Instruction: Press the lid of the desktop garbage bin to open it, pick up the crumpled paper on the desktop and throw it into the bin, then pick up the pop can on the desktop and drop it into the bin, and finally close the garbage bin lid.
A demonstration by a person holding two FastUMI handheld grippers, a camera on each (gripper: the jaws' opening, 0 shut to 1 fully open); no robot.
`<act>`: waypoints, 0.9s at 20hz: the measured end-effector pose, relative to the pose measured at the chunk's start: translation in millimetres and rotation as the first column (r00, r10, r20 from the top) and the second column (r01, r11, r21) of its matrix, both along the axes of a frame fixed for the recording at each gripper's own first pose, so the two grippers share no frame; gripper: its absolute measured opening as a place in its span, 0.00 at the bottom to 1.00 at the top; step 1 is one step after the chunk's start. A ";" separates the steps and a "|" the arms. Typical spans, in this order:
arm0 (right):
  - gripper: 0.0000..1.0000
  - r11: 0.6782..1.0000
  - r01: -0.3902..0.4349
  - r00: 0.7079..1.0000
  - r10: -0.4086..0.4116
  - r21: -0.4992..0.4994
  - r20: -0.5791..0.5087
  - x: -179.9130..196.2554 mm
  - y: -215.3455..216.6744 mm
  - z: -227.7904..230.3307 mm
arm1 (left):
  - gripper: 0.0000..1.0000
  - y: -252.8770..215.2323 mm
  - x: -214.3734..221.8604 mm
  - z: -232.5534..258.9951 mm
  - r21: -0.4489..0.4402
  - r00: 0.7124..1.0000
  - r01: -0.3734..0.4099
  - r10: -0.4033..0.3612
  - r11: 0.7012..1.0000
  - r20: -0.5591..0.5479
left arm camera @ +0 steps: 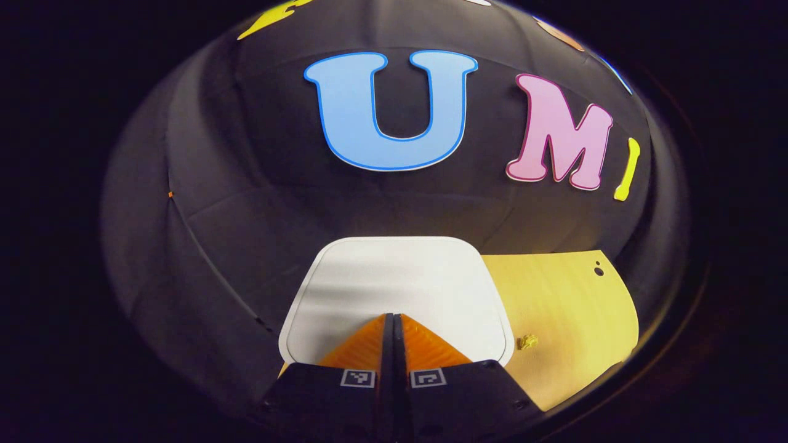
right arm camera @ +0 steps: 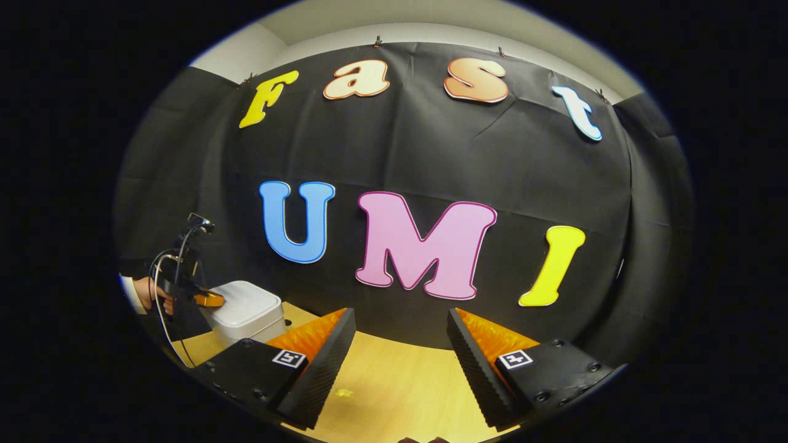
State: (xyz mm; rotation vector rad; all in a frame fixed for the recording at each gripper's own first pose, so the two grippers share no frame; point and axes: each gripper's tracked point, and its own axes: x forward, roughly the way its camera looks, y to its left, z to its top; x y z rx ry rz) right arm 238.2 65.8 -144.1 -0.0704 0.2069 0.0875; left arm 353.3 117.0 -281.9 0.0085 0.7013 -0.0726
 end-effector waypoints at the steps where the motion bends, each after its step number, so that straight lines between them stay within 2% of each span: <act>1: 0.96 1.000 -0.009 1.000 0.009 0.001 -0.016 -1.2 4.0 -6.3 | 0.07 -1.1 1.8 -1.1 0.030 1.000 0.011 -0.011 0.999 0.002; 3: 0.96 1.000 -0.027 0.999 0.027 0.009 -0.036 -3.1 12.1 -15.7 | 0.07 -1.5 6.1 3.1 0.050 1.000 0.021 -0.022 0.999 0.020; 6: 0.97 1.000 -0.030 0.996 0.030 0.008 -0.082 0.7 14.2 -37.7 | 0.07 0.0 7.8 15.5 0.020 0.999 -0.003 0.002 1.000 0.049; 9: 0.97 0.999 -0.042 0.991 0.043 0.011 -0.129 1.8 15.6 -58.7 | 0.06 1.3 7.9 24.3 0.022 0.997 0.010 -0.012 1.000 0.081; 11: 0.97 0.999 -0.051 0.988 0.051 0.002 -0.147 3.5 13.6 -68.7 | 0.07 2.0 14.4 38.3 0.026 0.991 0.004 -0.007 1.000 0.136; 16: 0.97 0.997 -0.069 0.977 0.072 0.023 -0.199 11.3 13.6 -91.5 | 0.07 7.2 19.9 83.8 0.059 0.966 -0.010 -0.005 0.998 0.259; 18: 0.97 0.997 -0.077 0.974 0.080 0.022 -0.212 14.9 14.8 -98.0 | 0.15 5.1 20.2 106.4 0.048 0.946 -0.009 -0.007 0.999 0.325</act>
